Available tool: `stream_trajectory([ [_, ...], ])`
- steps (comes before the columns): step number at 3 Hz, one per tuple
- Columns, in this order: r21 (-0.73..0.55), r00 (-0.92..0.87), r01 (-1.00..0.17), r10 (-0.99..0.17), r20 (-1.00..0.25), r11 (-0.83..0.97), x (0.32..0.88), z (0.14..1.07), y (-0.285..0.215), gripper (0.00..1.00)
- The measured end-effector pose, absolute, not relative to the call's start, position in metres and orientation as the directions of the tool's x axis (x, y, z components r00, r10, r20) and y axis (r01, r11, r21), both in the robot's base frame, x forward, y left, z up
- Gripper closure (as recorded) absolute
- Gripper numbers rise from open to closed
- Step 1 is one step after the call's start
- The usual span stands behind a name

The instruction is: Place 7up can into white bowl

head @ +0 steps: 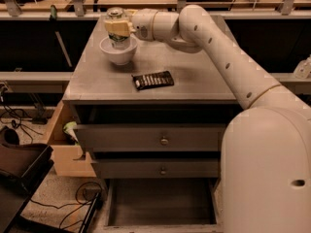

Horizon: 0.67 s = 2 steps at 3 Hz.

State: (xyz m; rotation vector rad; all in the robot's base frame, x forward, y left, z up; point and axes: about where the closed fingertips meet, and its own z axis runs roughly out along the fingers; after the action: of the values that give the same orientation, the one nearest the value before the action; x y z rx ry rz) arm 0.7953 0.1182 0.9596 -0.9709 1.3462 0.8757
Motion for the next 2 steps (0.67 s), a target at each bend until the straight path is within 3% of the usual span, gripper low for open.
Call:
stream_trajectory([
  [1, -0.076, 0.053, -0.924, -0.072, -0.996, 0.374, 0.7989, 0.9458, 0.1164, 1.0],
  [2, -0.075, 0.052, -0.926, -0.071, -0.996, 0.37, 0.7982, 0.9453, 0.1199, 0.84],
])
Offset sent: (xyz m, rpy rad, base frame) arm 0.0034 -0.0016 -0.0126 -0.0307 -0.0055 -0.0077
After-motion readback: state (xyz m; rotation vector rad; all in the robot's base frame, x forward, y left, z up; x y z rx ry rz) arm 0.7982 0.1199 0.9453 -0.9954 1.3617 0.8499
